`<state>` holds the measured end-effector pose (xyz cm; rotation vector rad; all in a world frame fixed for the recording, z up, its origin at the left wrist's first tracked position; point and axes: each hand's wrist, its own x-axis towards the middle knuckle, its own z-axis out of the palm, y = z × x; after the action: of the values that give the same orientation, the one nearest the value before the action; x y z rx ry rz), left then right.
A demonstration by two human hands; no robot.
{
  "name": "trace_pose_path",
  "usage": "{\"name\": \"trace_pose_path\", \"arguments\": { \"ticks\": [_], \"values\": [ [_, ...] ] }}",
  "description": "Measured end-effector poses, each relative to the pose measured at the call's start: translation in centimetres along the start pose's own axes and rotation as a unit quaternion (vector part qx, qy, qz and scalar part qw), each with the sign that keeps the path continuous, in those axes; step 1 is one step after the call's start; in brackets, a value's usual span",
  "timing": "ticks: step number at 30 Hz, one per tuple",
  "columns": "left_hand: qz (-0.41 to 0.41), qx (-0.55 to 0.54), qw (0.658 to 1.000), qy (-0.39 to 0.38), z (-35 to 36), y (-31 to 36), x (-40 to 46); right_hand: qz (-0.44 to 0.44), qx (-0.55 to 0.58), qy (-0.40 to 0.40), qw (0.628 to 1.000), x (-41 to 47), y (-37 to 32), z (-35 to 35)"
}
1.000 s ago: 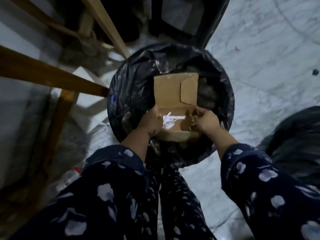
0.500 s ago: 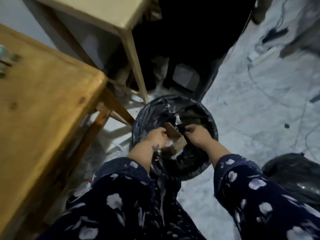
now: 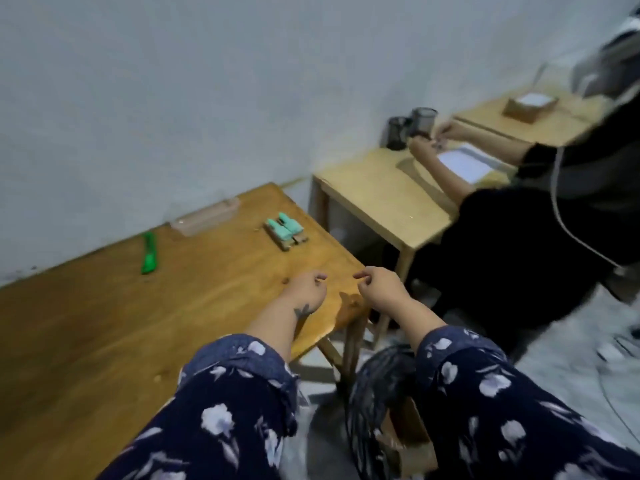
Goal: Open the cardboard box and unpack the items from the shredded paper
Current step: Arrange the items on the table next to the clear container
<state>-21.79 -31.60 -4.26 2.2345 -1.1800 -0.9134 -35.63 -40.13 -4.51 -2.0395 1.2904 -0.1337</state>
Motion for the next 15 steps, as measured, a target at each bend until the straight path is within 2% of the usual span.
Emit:
{"name": "trace_pose_path", "arguments": {
  "ticks": [4,8,11,15],
  "values": [
    [-0.043,-0.015,0.996,0.073,-6.8,-5.1,0.9,-0.05,-0.026,-0.007,0.998,3.4,-6.8,2.1],
    [-0.057,0.007,0.988,0.141,-12.7,-9.7,2.6,-0.055,-0.053,0.002,0.997,7.5,-11.4,4.5],
    [-0.068,0.013,0.98,0.184,-16.1,-13.2,4.4,-0.043,-0.073,0.004,0.996,10.3,-13.2,5.8],
    [-0.08,0.045,0.974,0.206,-18.3,-17.3,6.9,0.0,-0.137,0.001,0.991,13.0,-13.5,7.3]
  ]
}}
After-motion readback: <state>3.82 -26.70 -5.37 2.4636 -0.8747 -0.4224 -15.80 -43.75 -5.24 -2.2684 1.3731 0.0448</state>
